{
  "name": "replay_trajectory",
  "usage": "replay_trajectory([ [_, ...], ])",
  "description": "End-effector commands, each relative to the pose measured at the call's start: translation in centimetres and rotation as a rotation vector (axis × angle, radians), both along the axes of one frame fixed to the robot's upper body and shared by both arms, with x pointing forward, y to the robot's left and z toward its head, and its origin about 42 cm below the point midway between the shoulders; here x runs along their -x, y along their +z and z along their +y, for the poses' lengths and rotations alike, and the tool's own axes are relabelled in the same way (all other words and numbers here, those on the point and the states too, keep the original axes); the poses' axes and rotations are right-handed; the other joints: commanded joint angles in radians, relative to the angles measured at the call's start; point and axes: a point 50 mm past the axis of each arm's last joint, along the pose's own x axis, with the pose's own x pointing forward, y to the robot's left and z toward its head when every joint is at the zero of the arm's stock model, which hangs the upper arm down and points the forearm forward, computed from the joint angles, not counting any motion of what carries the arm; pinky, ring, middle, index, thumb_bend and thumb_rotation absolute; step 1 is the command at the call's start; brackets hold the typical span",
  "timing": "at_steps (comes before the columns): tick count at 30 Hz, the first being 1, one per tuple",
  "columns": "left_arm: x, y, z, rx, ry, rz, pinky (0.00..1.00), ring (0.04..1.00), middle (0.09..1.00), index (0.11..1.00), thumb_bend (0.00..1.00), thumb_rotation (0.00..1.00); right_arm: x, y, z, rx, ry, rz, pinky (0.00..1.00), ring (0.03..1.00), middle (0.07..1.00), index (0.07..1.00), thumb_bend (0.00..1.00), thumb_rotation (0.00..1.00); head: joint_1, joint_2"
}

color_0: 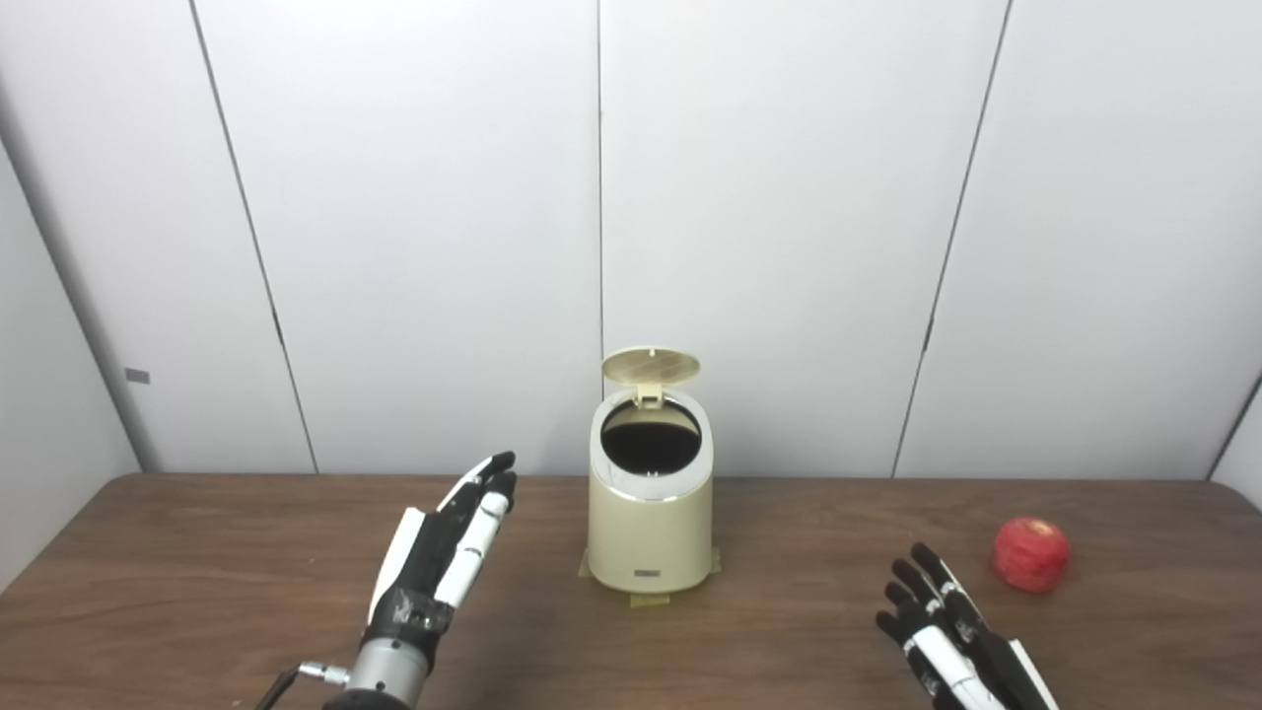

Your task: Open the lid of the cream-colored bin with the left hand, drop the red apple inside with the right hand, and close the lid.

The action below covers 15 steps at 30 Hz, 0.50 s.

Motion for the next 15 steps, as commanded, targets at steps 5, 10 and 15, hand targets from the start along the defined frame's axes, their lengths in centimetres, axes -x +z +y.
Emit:
replay_trajectory([
  [5,0.5,0.4,0.5,0.144,-0.007,-0.063,0.95,0.928,0.954,0.980,0.59,1.00,-1.1,2.6,-0.6,0.055,-0.021,-0.135,0.89,0.934,0.933,0.949,0.82,0.45,-0.012,0.005],
  [10,1.0,-0.5,1.8,0.208,-0.006,-0.038,0.97,0.956,0.975,1.000,0.61,1.00,-1.2,2.7,-1.7,0.103,-0.046,-0.185,0.91,0.936,0.949,0.956,0.79,0.40,-0.048,0.010],
  [15,1.2,-0.8,2.8,0.295,0.018,-0.036,0.98,0.960,0.975,0.998,0.60,1.00,-0.5,3.9,-3.0,0.191,-0.112,-0.217,0.84,0.911,0.930,0.929,0.83,0.39,-0.129,0.020],
])
